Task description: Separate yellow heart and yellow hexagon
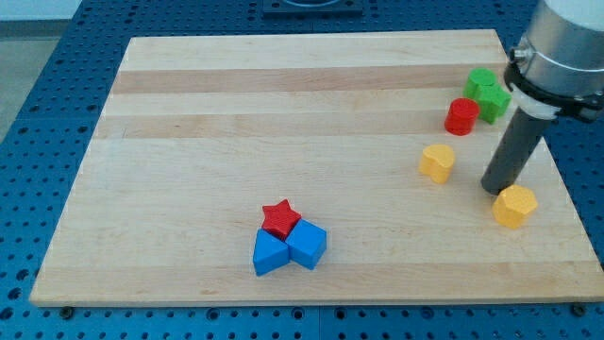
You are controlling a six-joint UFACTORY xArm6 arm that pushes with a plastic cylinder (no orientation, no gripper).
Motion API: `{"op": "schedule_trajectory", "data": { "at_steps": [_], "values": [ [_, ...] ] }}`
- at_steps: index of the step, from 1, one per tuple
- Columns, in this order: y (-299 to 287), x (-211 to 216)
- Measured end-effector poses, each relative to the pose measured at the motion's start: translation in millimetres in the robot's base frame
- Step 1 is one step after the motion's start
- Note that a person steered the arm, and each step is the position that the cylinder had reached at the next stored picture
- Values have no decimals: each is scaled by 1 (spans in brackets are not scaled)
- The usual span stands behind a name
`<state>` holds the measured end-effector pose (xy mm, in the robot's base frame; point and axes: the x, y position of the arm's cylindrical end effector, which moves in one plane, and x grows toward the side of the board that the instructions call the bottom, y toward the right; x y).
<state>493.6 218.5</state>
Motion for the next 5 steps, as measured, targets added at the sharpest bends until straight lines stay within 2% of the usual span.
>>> {"op": "schedule_trajectory", "data": {
  "at_steps": [2, 3, 5],
  "values": [
    [26, 57],
    [24, 54],
    [15, 3]
  ]
}}
